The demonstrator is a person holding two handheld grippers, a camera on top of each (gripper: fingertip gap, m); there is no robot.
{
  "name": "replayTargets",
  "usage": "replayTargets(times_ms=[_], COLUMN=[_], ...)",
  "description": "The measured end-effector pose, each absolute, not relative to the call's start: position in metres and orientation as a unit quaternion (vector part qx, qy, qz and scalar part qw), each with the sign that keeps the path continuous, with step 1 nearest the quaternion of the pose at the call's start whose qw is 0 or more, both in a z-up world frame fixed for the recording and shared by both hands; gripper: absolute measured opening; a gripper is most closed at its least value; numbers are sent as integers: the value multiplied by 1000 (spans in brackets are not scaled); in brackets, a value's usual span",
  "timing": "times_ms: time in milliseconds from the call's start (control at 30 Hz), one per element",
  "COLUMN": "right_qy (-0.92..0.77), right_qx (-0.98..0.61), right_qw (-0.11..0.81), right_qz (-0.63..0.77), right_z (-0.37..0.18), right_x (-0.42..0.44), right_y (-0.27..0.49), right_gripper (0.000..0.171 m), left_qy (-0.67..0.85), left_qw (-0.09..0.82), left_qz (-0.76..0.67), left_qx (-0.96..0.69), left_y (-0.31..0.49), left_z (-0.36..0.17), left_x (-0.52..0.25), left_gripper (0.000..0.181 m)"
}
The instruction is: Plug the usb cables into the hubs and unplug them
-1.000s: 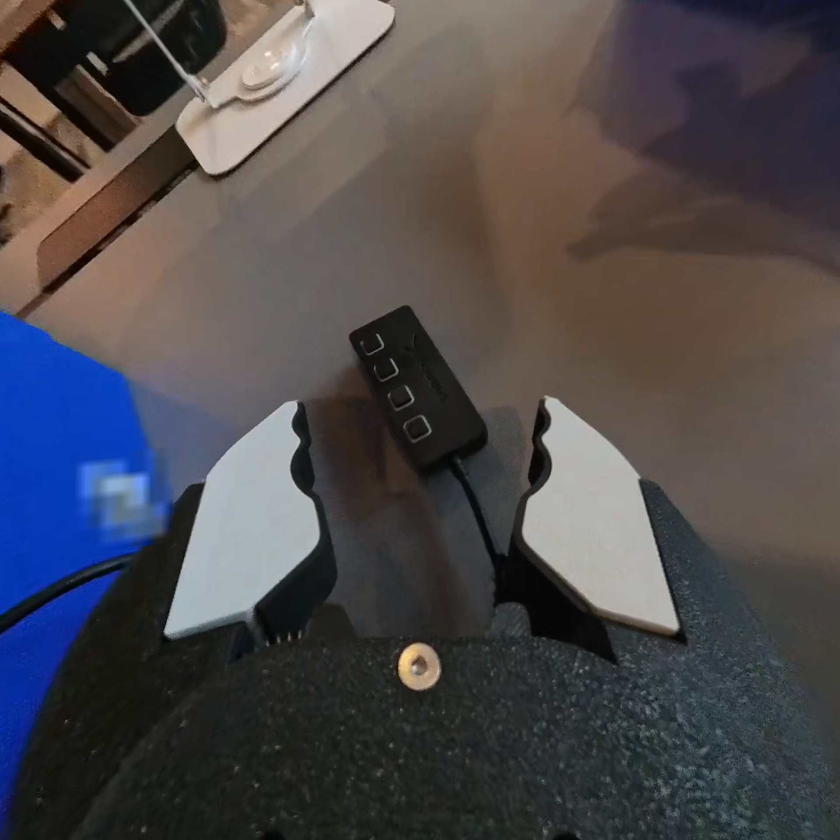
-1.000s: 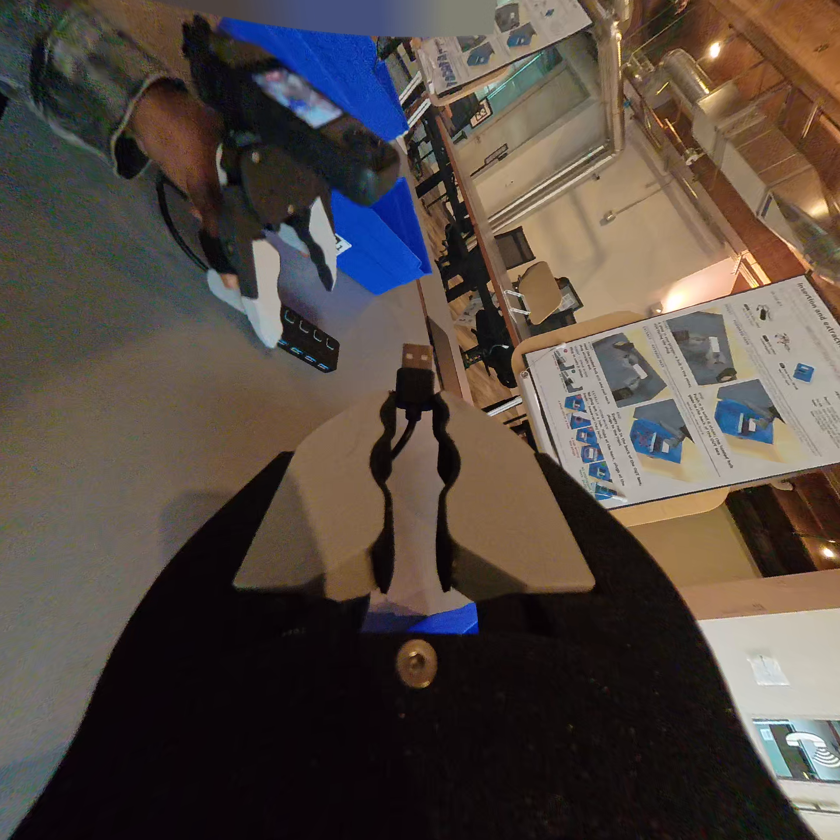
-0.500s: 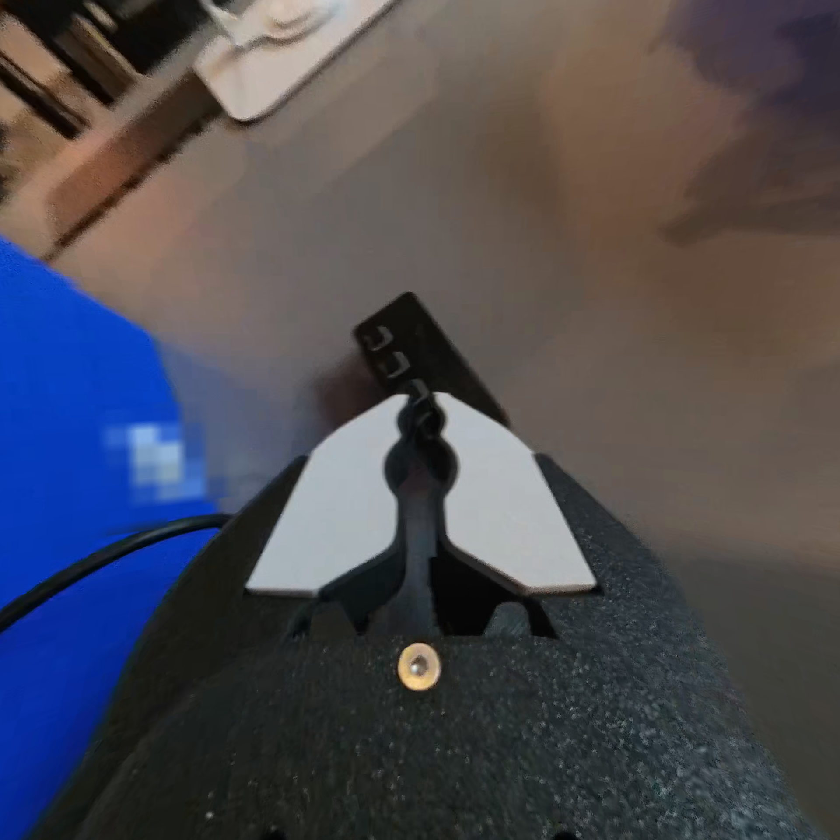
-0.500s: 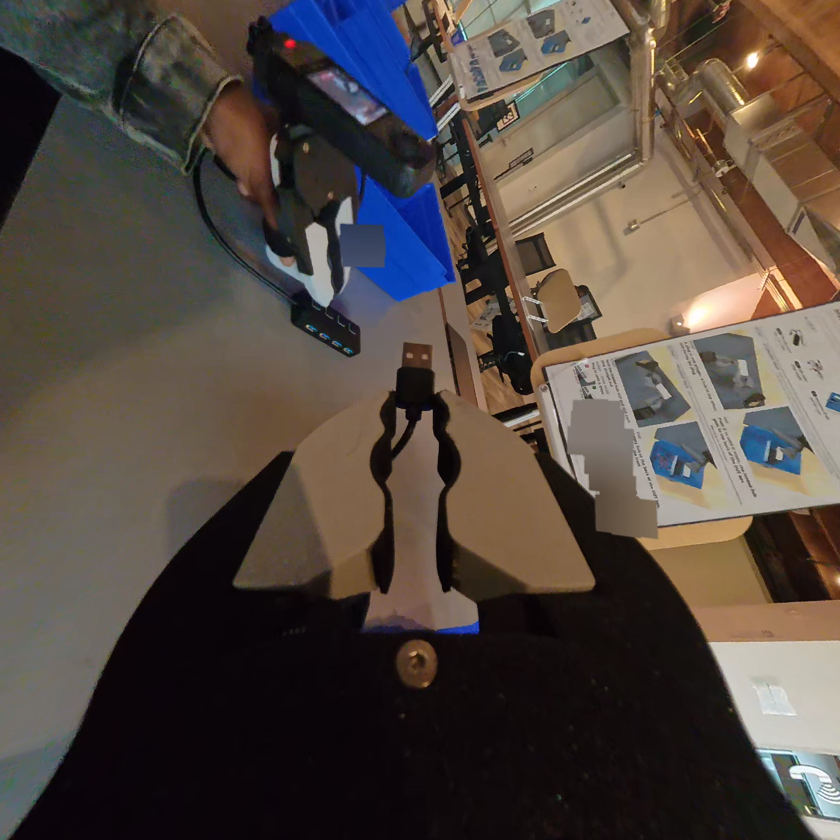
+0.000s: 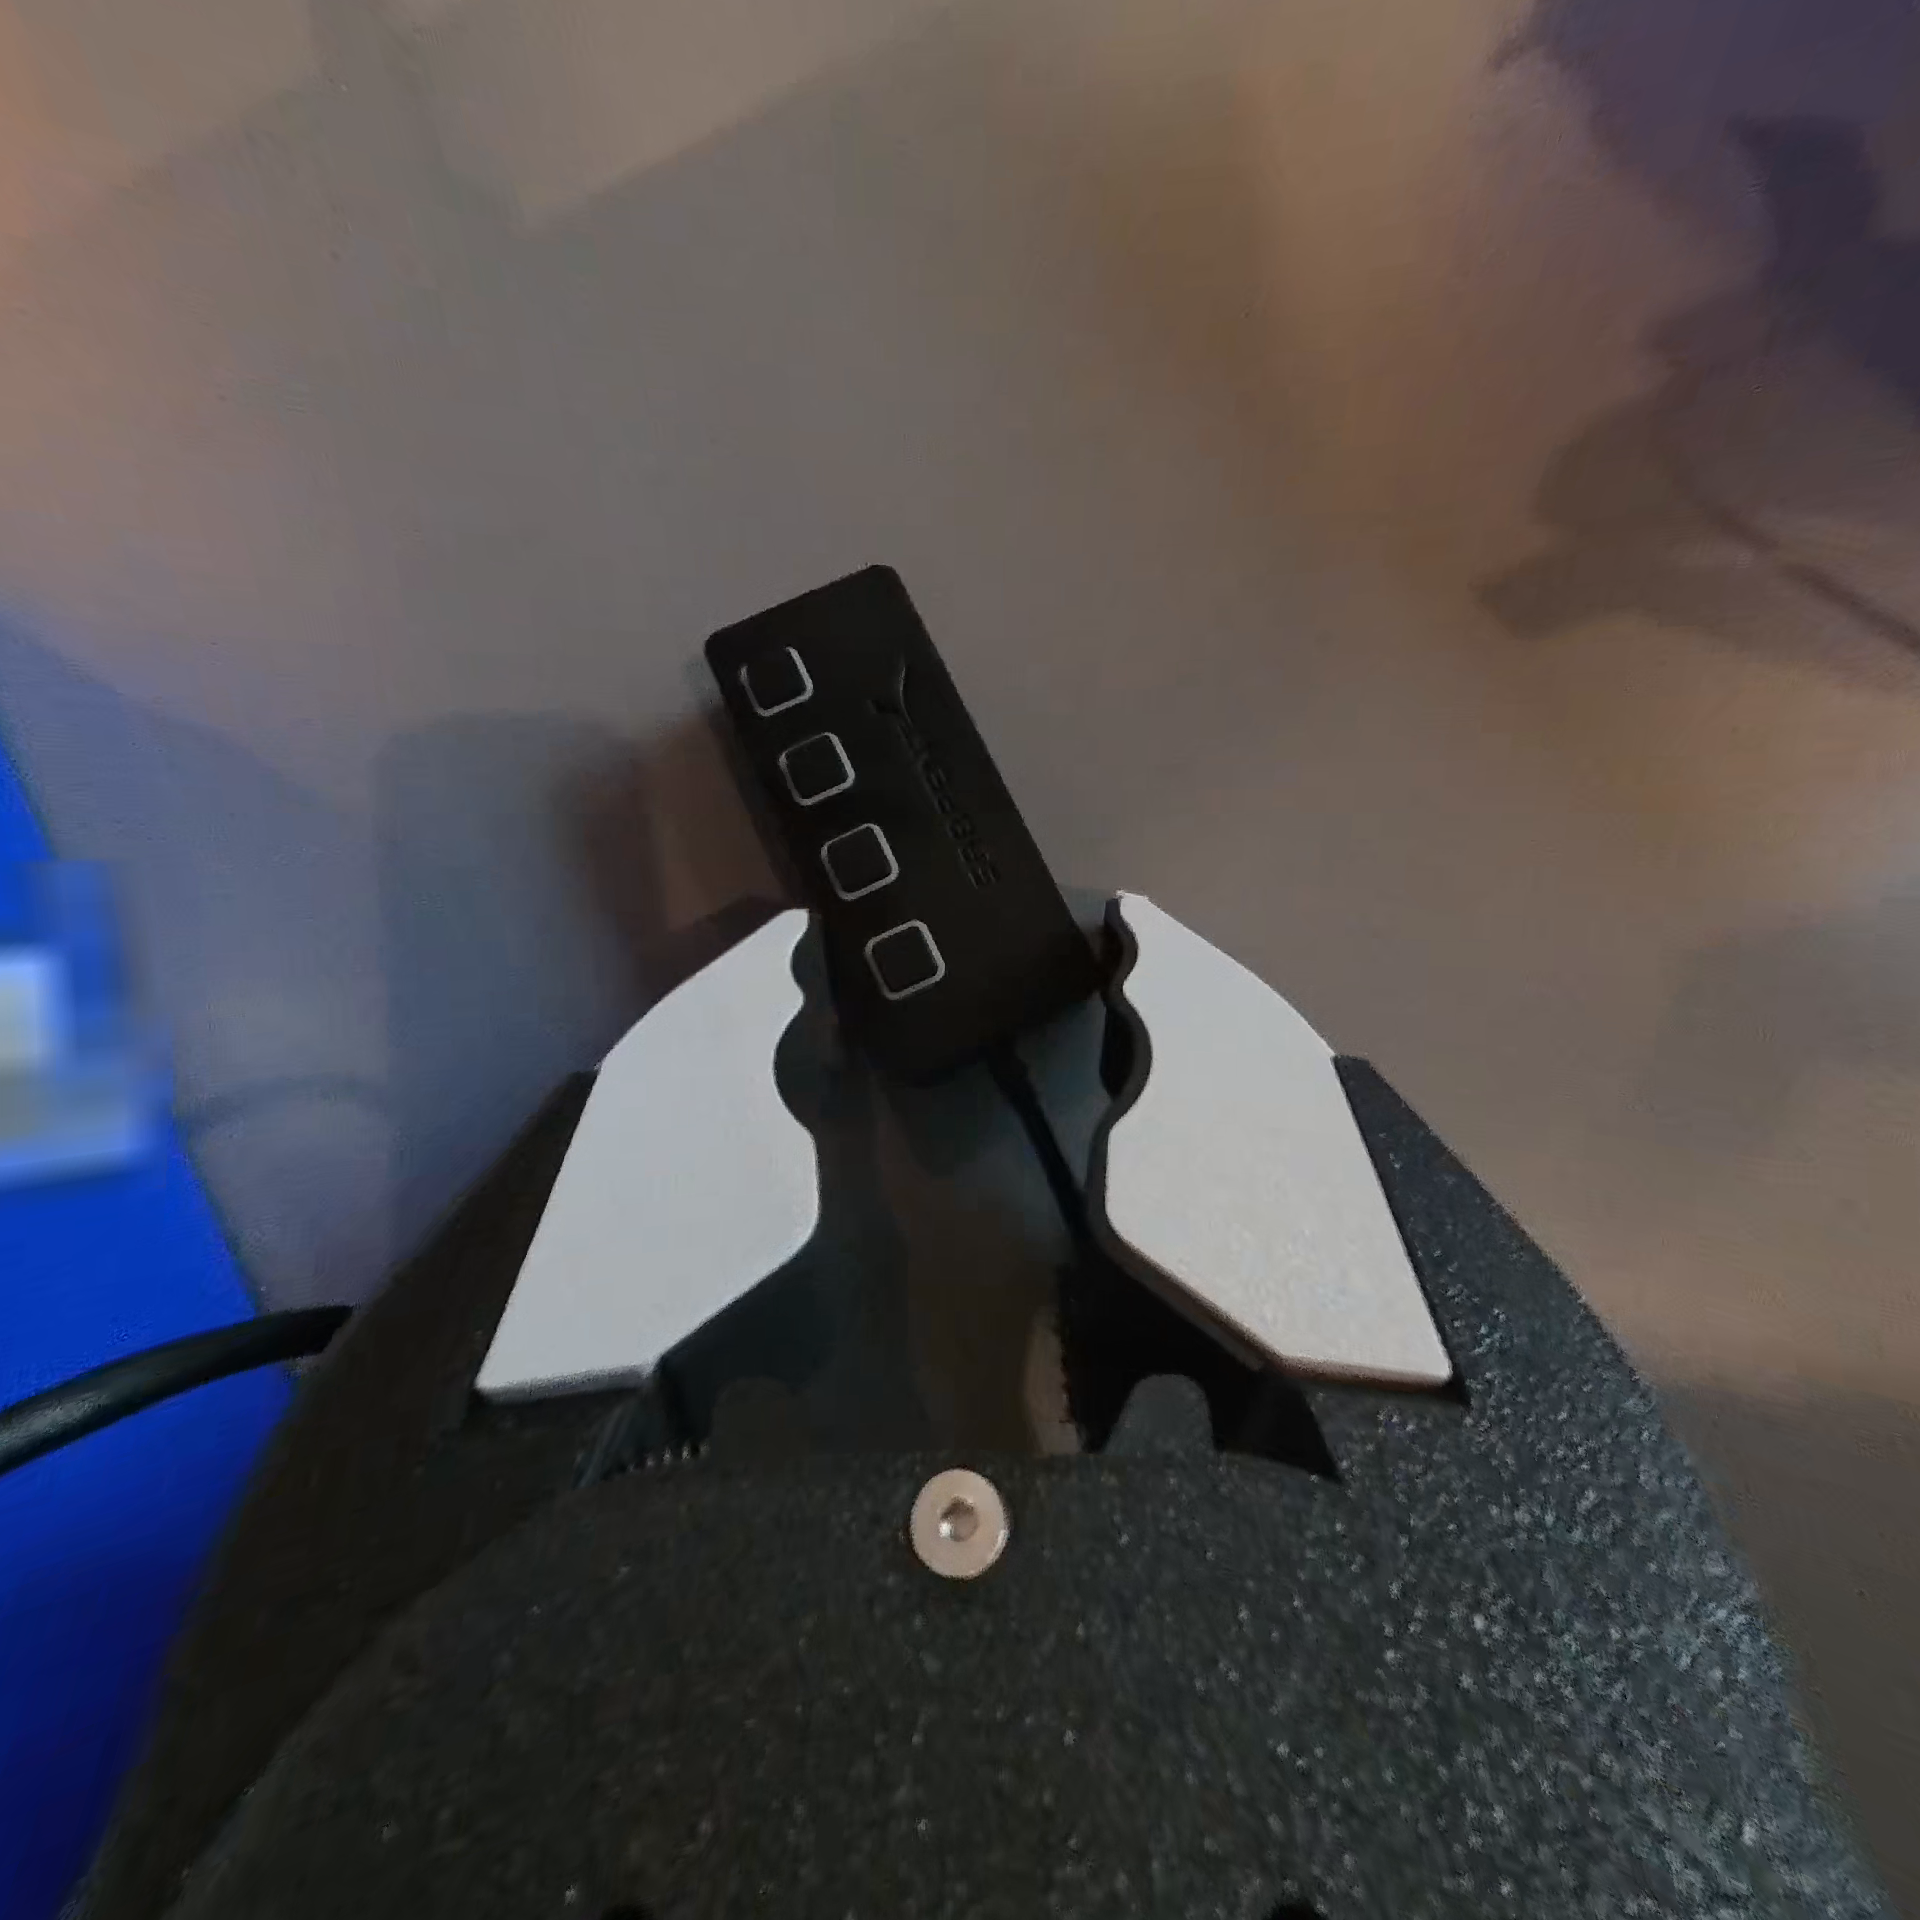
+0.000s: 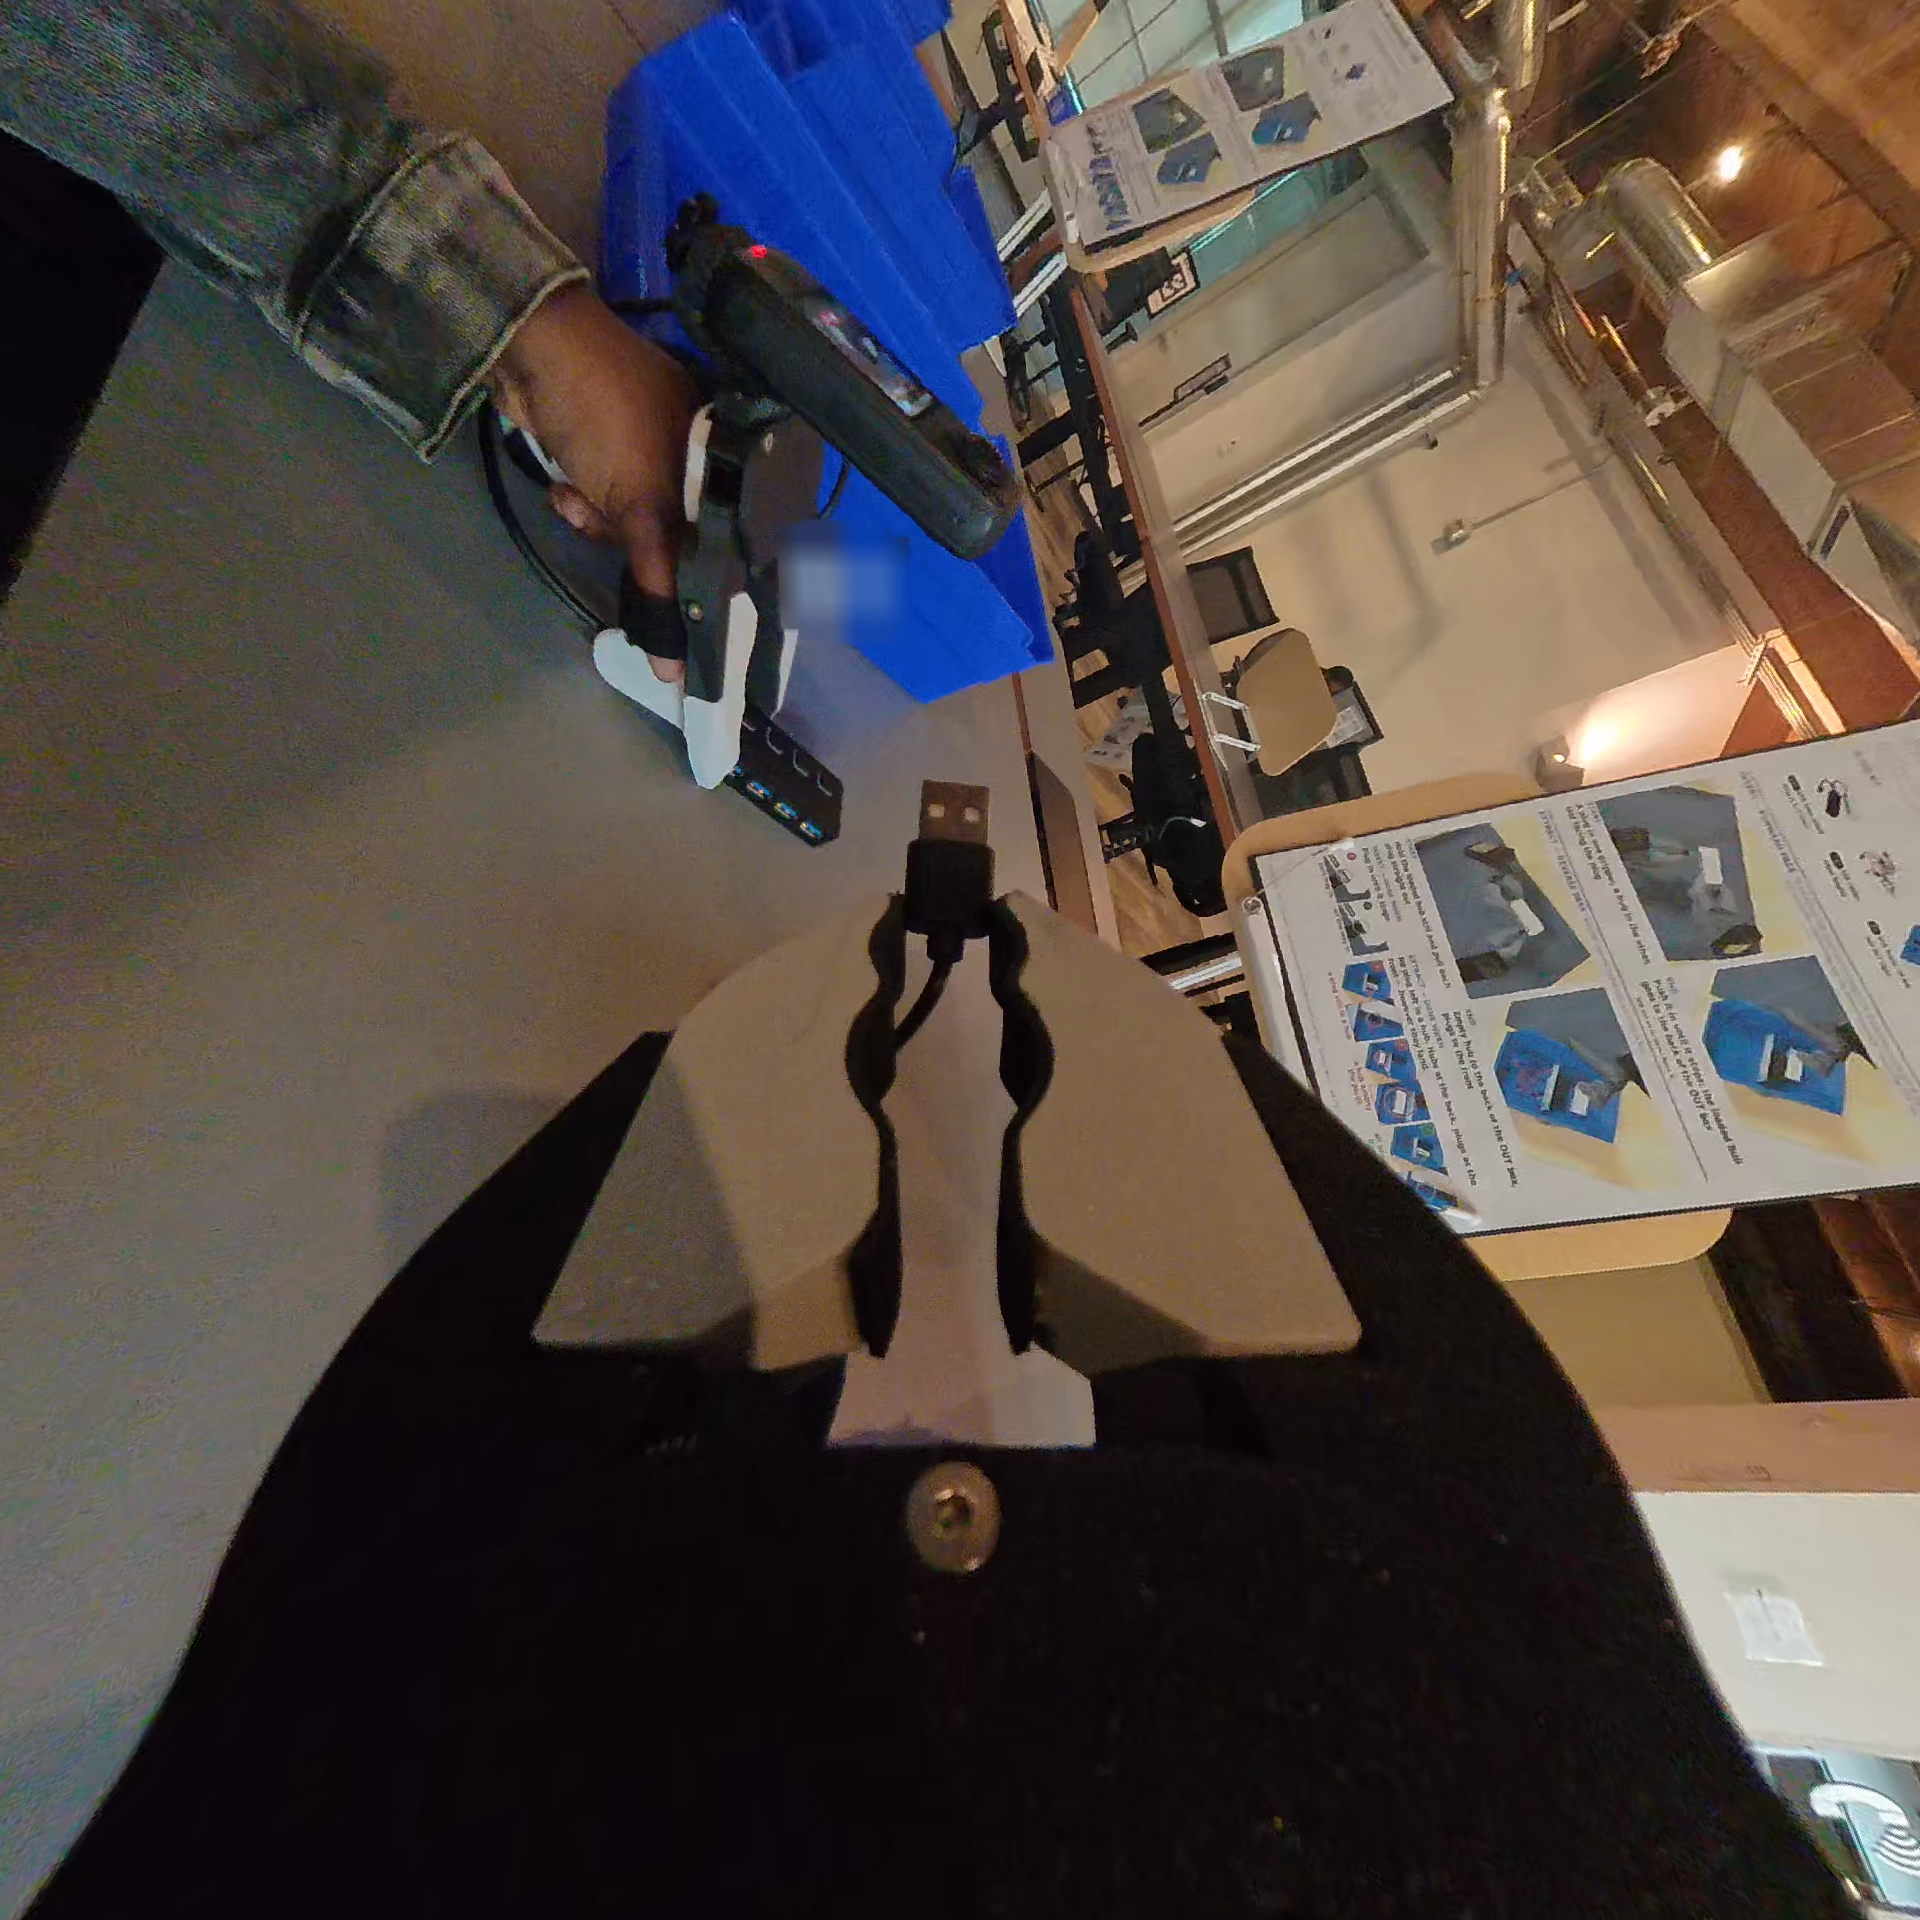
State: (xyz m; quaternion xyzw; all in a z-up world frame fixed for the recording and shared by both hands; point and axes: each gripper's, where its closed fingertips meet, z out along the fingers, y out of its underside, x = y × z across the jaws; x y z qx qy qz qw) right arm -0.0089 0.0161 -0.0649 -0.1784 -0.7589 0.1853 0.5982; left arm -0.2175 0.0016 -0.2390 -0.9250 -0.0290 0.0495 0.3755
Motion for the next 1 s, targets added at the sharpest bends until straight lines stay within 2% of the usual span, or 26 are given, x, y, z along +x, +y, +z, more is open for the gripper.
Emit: replayTargets(times_ms=[100,200,300,400,667,867,1000], right_qy=[-760,-757,-759,-743,-685,-698,-647], right_qx=[-176,-197,-243,-296,-388,-427,-456], right_qw=[591,571,538,528,513,478,417], right_qz=[205,248,276,286,343,320,447], right_z=[-67,-74,-95,-109,-103,-120,-122], right_x=[-11,-23,-44,-62,-73,-70,-76], right_y=[8,-1,-5,-1,4,19,13], right_gripper=[14,14,14,14,14,14,14], left_qy=[-13,-6,14,34,66,93,104], left_qw=[425,510,567,602,633,541,561], left_qz=[-17,-121,-158,-168,-169,-43,-77], left_qx=[-905,-851,-808,-780,-753,-835,-818], left_y=[3,1,-7,-10,-10,-4,-6], left_z=[-229,-186,-144,-128,-113,-168,-158], left_x=[-203,-177,-160,-149,-122,-128,-117], left_gripper=[49,48,48,47,47,47,47])
